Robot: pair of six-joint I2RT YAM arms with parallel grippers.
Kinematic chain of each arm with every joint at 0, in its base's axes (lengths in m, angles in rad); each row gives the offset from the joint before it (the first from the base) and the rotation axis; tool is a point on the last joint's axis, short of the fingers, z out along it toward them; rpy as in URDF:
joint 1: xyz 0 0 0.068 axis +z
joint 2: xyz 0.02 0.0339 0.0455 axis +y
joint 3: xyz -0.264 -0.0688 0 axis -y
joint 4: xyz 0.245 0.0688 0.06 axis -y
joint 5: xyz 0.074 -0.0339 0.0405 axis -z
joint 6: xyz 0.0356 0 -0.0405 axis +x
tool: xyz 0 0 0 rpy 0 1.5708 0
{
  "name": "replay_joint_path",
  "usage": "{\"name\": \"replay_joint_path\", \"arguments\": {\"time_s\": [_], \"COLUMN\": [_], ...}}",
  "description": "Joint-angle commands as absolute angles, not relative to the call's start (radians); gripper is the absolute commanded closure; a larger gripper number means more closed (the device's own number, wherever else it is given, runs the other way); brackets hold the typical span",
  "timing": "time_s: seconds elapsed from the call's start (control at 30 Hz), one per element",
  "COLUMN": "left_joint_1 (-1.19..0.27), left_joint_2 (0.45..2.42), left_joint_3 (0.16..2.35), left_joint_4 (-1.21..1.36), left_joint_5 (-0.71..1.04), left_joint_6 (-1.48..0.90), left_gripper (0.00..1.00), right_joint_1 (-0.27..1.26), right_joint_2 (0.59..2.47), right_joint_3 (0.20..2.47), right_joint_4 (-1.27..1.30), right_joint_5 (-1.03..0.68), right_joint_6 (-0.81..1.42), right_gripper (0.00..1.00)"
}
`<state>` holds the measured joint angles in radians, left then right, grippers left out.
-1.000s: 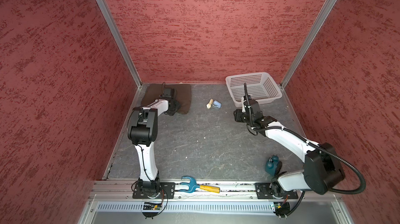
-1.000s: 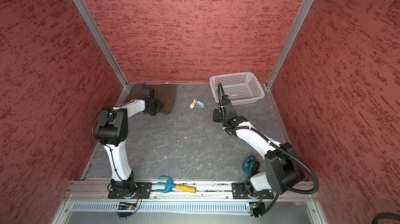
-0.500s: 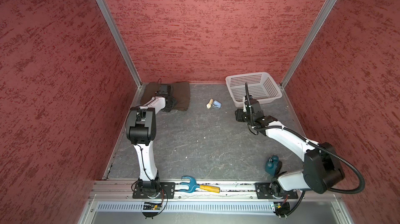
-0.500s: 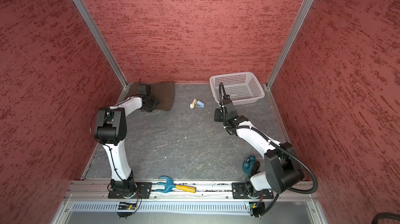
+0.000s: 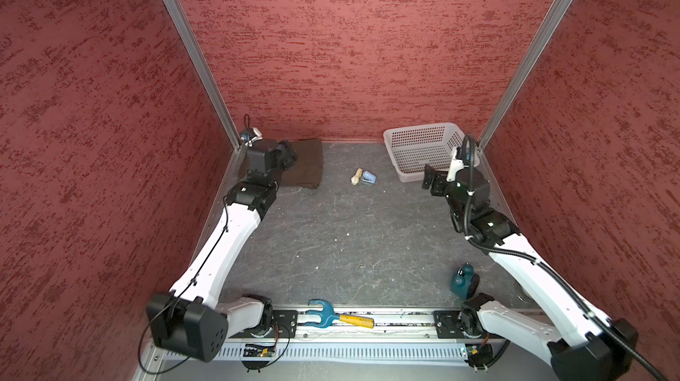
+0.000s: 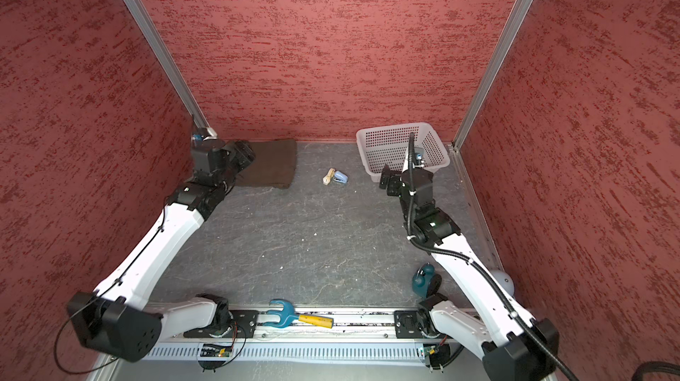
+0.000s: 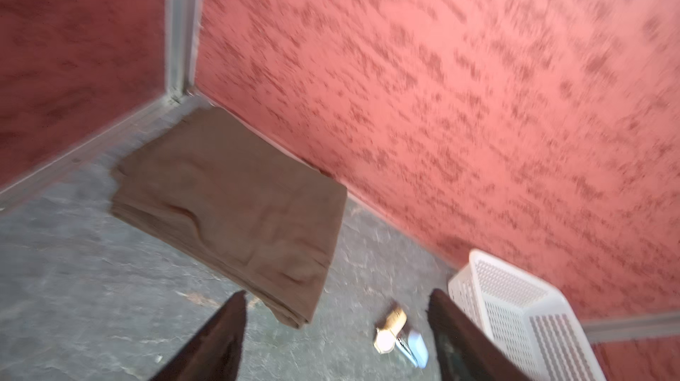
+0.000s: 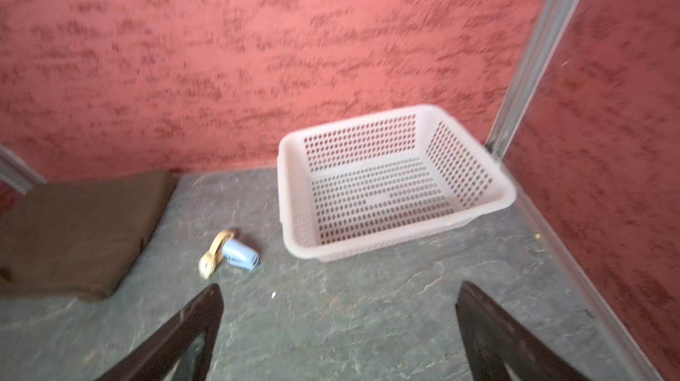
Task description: Fold and stack the trousers
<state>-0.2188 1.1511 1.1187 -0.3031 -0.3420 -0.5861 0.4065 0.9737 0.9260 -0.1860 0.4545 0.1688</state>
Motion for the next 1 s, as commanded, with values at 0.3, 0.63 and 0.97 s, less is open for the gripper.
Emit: {"name": "replay_joint_path", "arguments": {"time_s": [0.3, 0.63, 0.97], "left_joint_1": [-0.135, -0.138, -0.14], "left_joint_2": [0.754, 0.771, 0.789], "left_joint_3": [0.58, 0.547, 0.425], "left_joint_4": [-0.162, -0.138, -0.037], "left_joint_5": [-0.421, -0.532, -0.534], "left_joint_6": [-0.764, -0.666, -0.628], "left_gripper": [0.01, 0.01, 0.01], "right_joint_1": [0.337, 0.31, 0.293], "right_joint_2": [0.7, 0.7, 0.692], "right_joint_3": [0.446, 0.406, 0.378], "right_joint_4": [0.334, 0.332, 0.256], "right_joint_5": [0.766, 0.833, 0.744], "right_joint_6": [-0.058, 0.066, 0.416], "right_gripper": [0.01, 0.01, 0.01]}}
